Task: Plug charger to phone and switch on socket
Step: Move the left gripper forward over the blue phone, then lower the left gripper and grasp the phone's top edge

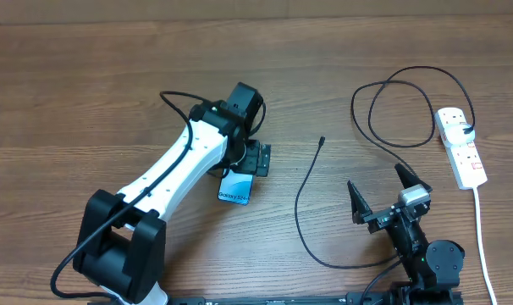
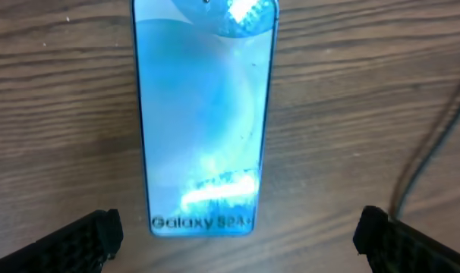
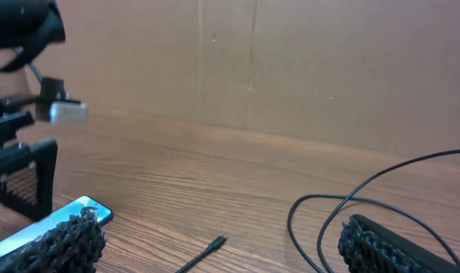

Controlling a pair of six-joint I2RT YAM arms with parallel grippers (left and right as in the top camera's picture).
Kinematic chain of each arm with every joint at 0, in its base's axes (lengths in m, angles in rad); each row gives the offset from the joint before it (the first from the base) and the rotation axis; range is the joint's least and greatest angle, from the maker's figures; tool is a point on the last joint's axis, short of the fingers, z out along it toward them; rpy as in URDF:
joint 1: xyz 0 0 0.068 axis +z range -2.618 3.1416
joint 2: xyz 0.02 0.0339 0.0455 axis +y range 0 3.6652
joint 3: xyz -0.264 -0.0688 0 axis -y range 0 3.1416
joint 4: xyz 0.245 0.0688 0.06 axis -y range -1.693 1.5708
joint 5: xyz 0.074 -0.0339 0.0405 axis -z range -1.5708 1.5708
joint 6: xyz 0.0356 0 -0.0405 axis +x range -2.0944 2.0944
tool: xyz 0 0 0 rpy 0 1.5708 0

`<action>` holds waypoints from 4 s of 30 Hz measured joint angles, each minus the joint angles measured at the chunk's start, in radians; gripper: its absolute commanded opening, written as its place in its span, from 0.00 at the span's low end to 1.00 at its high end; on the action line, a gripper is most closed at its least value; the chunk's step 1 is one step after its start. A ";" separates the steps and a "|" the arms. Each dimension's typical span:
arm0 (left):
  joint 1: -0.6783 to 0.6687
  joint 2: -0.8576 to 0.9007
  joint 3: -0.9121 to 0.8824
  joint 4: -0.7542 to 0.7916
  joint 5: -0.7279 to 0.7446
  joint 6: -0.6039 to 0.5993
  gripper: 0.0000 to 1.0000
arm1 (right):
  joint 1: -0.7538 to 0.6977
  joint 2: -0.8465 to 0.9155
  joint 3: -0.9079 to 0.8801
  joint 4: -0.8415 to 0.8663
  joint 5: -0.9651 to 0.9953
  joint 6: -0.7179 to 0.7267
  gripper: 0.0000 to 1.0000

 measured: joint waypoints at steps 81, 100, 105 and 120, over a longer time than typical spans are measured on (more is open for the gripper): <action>0.066 0.264 0.154 -0.008 -0.048 -0.050 0.79 | 0.000 0.014 0.000 0.000 0.000 0.000 1.00; 0.068 0.264 0.224 -0.041 -0.037 -0.051 0.79 | 0.000 0.014 0.000 0.000 0.000 0.000 1.00; 0.063 0.264 0.189 0.001 -0.037 -0.052 0.79 | 0.000 0.014 0.000 0.000 0.000 0.000 1.00; 0.048 0.251 0.070 0.116 -0.042 -0.071 0.99 | 0.000 0.015 0.000 0.000 0.000 0.000 1.00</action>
